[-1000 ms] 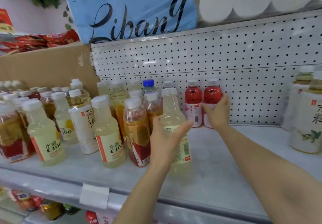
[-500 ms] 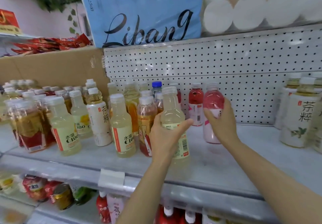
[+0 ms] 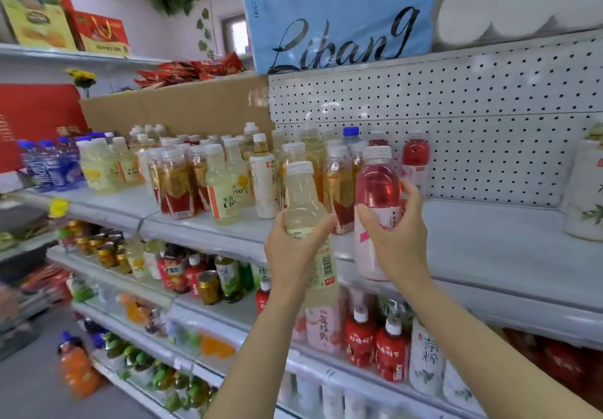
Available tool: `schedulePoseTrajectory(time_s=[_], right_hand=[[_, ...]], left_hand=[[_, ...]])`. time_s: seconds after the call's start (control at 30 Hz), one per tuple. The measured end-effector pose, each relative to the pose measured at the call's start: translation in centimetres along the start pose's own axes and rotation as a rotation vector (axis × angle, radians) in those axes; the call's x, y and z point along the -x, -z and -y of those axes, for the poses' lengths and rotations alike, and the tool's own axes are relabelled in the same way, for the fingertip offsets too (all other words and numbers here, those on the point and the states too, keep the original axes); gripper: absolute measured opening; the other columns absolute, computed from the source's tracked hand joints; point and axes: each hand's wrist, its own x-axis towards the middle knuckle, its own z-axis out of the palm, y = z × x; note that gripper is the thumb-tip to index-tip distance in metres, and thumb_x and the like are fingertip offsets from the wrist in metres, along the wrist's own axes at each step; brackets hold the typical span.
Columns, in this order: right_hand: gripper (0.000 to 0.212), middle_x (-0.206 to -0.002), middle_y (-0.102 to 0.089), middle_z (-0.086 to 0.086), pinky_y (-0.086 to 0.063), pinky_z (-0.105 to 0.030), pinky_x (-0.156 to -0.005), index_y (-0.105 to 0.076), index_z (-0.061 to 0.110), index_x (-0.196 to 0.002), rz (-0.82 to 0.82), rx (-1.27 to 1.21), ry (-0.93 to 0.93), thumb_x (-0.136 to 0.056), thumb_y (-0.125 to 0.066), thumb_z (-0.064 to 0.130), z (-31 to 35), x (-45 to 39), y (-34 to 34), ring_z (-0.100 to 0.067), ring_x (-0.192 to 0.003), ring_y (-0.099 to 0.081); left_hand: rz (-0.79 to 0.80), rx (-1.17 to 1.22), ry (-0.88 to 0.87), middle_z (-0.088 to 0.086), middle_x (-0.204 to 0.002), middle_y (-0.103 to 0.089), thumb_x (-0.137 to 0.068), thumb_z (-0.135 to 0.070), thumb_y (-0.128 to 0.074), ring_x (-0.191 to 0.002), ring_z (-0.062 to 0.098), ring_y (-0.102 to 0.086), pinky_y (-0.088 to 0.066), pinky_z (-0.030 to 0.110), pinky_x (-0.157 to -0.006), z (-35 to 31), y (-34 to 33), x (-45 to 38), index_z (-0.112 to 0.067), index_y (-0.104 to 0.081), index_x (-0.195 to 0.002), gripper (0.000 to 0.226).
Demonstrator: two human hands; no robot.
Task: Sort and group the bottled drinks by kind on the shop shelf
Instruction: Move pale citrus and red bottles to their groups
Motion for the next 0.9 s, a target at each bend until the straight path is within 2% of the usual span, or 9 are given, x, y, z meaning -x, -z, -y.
schedulePoseTrajectory(time_s=[0.13, 0.27, 0.37, 0.5, 0.63, 0.73, 0.83, 0.9], right_hand=[[0.056, -0.109, -0.062, 0.004, -0.046, -0.006, -0.068, -0.039, 0.032, -0.126, 0.040, -0.034, 0.018, -0.084, -0.076, 0.029, 1.8, 2.5, -3.8, -0.003, -0.090, -0.062], [0.060, -0.109, -0.060, 0.008, -0.047, -0.015, -0.073, -0.040, 0.028, -0.131, 0.086, -0.054, 0.032, -0.083, -0.077, 0.030, 3.1, 4.5, -9.1, -0.007, -0.093, -0.063], [0.063, -0.109, -0.060, 0.006, -0.049, -0.014, -0.069, -0.040, 0.024, -0.134, 0.120, -0.092, 0.023, -0.083, -0.077, 0.026, 4.1, 6.0, -14.0, -0.001, -0.089, -0.063], [0.063, -0.111, -0.060, 0.008, -0.053, -0.012, -0.072, -0.039, 0.026, -0.134, 0.143, -0.136, 0.012, -0.084, -0.077, 0.026, 5.4, 7.8, -21.1, 0.002, -0.090, -0.063], [0.065, -0.113, -0.060, 0.007, -0.048, -0.006, -0.069, -0.039, 0.030, -0.133, 0.121, -0.159, 0.008, -0.081, -0.079, 0.028, 6.7, 8.8, -27.9, 0.001, -0.092, -0.063], [0.063, -0.111, -0.058, 0.015, -0.053, -0.013, -0.073, -0.036, 0.038, -0.129, 0.113, -0.162, 0.007, -0.082, -0.078, 0.031, 7.3, 9.1, -32.3, 0.003, -0.091, -0.063], [0.065, -0.116, -0.060, 0.013, -0.057, -0.030, -0.084, -0.038, 0.036, -0.132, 0.102, -0.158, 0.009, -0.081, -0.077, 0.038, 7.1, 8.7, -36.6, -0.003, -0.098, -0.064], [0.064, -0.118, -0.059, 0.016, -0.054, -0.026, -0.086, -0.038, 0.037, -0.132, 0.103, -0.165, 0.019, -0.081, -0.078, 0.037, 6.8, 8.1, -39.4, 0.000, -0.102, -0.062]], left_hand=[[-0.045, -0.007, -0.005, -0.019, -0.093, -0.074, -0.065, -0.052, -0.088, -0.087, 0.001, -0.069, -0.058, 0.042, -0.089, 0.1, 4.8, -0.8, -0.030, -0.065, -0.117, 0.061], [-0.070, -0.016, -0.015, -0.011, -0.095, -0.075, -0.065, -0.051, -0.088, -0.088, 0.008, -0.071, -0.059, 0.043, -0.087, 0.5, 10.2, -2.6, -0.027, -0.066, -0.115, 0.059], [-0.081, -0.026, -0.032, -0.011, -0.091, -0.074, -0.072, -0.039, -0.088, -0.082, 0.004, -0.070, -0.058, 0.036, -0.080, 1.4, 14.8, -4.5, -0.028, -0.067, -0.108, 0.043], [-0.084, -0.086, -0.047, -0.014, -0.093, -0.073, -0.072, -0.043, -0.087, -0.082, -0.003, -0.067, -0.053, 0.029, -0.078, 2.7, 21.3, -7.7, -0.030, -0.065, -0.111, 0.046], [-0.097, -0.109, -0.052, -0.014, -0.095, -0.073, -0.072, -0.046, -0.086, -0.088, 0.002, -0.069, -0.057, 0.034, -0.084, 3.7, 26.9, -11.3, -0.031, -0.064, -0.116, 0.052], [-0.098, -0.112, -0.054, -0.010, -0.099, -0.073, -0.072, -0.047, -0.085, -0.092, 0.009, -0.069, -0.058, 0.035, -0.083, 4.3, 30.0, -14.0, -0.027, -0.065, -0.116, 0.053], [-0.095, -0.116, -0.048, -0.011, -0.096, -0.073, -0.072, -0.048, -0.085, -0.091, 0.009, -0.070, -0.057, 0.033, -0.081, 5.3, 32.5, -16.8, -0.029, -0.064, -0.114, 0.051], [-0.098, -0.103, -0.043, -0.012, -0.095, -0.073, -0.072, -0.045, -0.086, -0.089, 0.007, -0.070, -0.057, 0.032, -0.081, 6.1, 33.7, -18.9, -0.030, -0.064, -0.114, 0.049]])
